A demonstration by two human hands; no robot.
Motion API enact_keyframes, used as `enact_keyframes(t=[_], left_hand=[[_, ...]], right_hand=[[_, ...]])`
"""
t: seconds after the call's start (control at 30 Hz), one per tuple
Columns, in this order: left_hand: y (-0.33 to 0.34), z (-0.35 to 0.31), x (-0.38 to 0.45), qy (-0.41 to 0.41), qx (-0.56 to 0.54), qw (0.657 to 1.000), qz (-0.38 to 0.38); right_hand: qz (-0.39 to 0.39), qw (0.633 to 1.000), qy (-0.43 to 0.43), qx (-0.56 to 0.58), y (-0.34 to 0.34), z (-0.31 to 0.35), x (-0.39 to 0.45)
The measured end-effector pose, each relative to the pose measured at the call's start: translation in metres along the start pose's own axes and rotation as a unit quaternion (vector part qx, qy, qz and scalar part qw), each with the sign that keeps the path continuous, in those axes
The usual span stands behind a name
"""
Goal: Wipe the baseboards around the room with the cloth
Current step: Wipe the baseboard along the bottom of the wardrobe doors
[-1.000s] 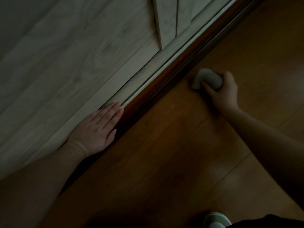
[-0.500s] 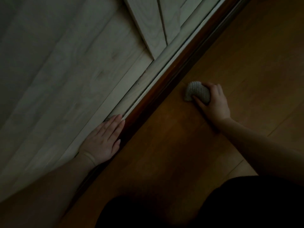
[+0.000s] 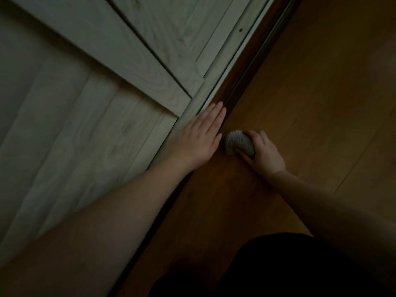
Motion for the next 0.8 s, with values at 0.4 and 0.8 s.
enact_keyframes(t=[0.4,0.8], left_hand=[[-0.006,0.016,0.092,-0.010,0.060,0.998,0.029],[-0.001,0.018,0.093,0.024,0.076,0.997,0.001]], right_hand=[[-0.023,0.999,-0.040,-0.027,-0.002,-0.005,0.000],[-0.025,0.996,-0.080,-0.035,0.002,-0.012,0.003]])
Point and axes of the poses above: each hand's wrist, its own x-axis towards the middle knuckle, its own y-axis out of the palm, z = x × y, the point moved 3 cm from there along x, towards the middle knuckle, and after that the axes turned 1 degree about -y, right-handed, at the moved point
